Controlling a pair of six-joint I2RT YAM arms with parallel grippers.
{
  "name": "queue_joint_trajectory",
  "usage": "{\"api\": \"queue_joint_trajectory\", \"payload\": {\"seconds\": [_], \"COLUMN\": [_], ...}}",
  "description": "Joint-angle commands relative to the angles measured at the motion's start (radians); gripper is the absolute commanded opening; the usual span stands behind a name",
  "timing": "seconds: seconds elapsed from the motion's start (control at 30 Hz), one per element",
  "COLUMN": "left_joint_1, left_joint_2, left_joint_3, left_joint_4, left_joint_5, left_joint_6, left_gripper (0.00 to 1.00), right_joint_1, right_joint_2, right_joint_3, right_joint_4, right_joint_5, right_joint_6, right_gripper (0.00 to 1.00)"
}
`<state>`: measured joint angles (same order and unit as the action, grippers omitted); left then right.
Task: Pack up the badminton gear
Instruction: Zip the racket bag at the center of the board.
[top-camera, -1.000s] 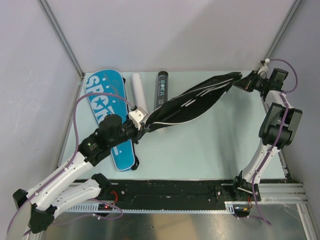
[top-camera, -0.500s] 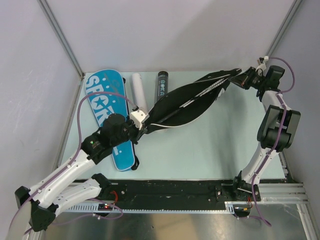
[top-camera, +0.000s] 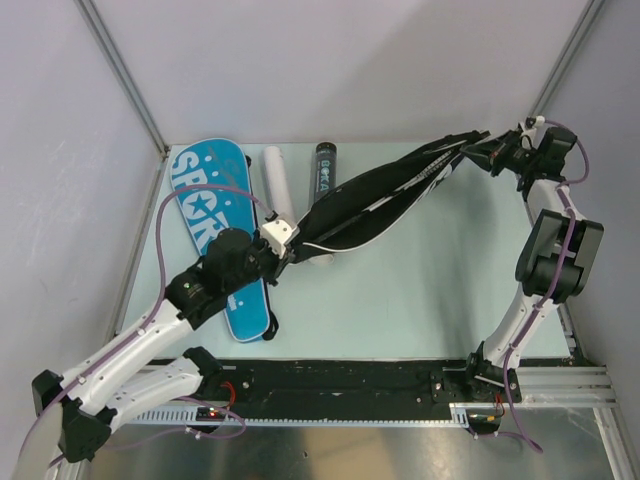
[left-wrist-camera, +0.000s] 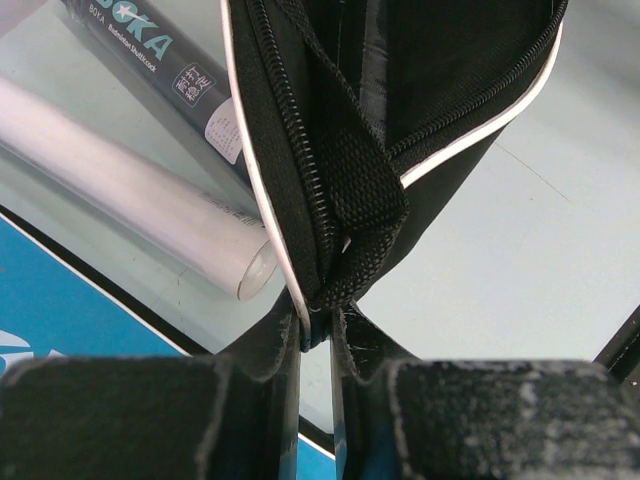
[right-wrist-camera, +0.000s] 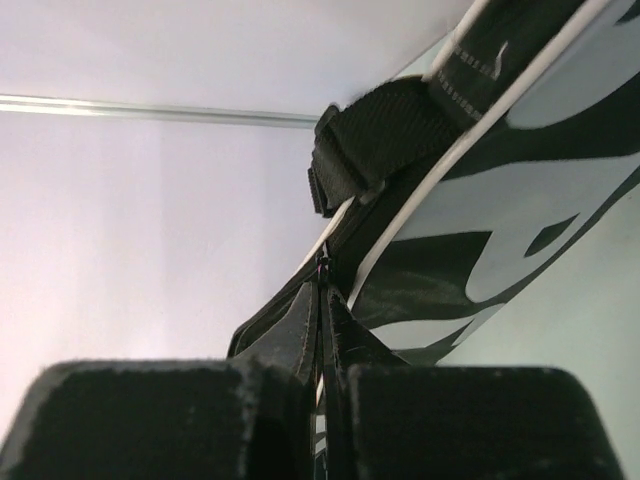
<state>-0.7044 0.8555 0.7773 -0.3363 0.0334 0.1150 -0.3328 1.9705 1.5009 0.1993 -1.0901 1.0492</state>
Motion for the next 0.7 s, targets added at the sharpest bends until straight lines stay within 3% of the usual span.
{"api": "queue_joint_trajectory", "payload": {"seconds": [0.0, 0.37, 0.67], "left_joint_1": [0.002, 0.002, 0.003], "left_joint_2": [0.021, 0.056, 0.118], "left_joint_3": [0.036, 0.069, 0.096], "left_joint_4": [0.106, 0.135, 0.192], "left_joint_5": [-0.017, -0.023, -0.02], "left_joint_6": [0.012, -0.065, -0.144], "left_gripper": [0.0, 0.0, 0.0], "right_joint_1": [0.057, 0.243, 0.509], "right_joint_2": [-0.062, -0.177, -0.323], "right_joint_3": [-0.014, -0.104, -0.171], "right_joint_4": [0.017, -0.187, -0.32], "right_joint_5": [-0.089, -0.013, 0.082], "right_joint_6": [0.036, -0.162, -0.262], "right_gripper": [0.0, 0.0, 0.0]}}
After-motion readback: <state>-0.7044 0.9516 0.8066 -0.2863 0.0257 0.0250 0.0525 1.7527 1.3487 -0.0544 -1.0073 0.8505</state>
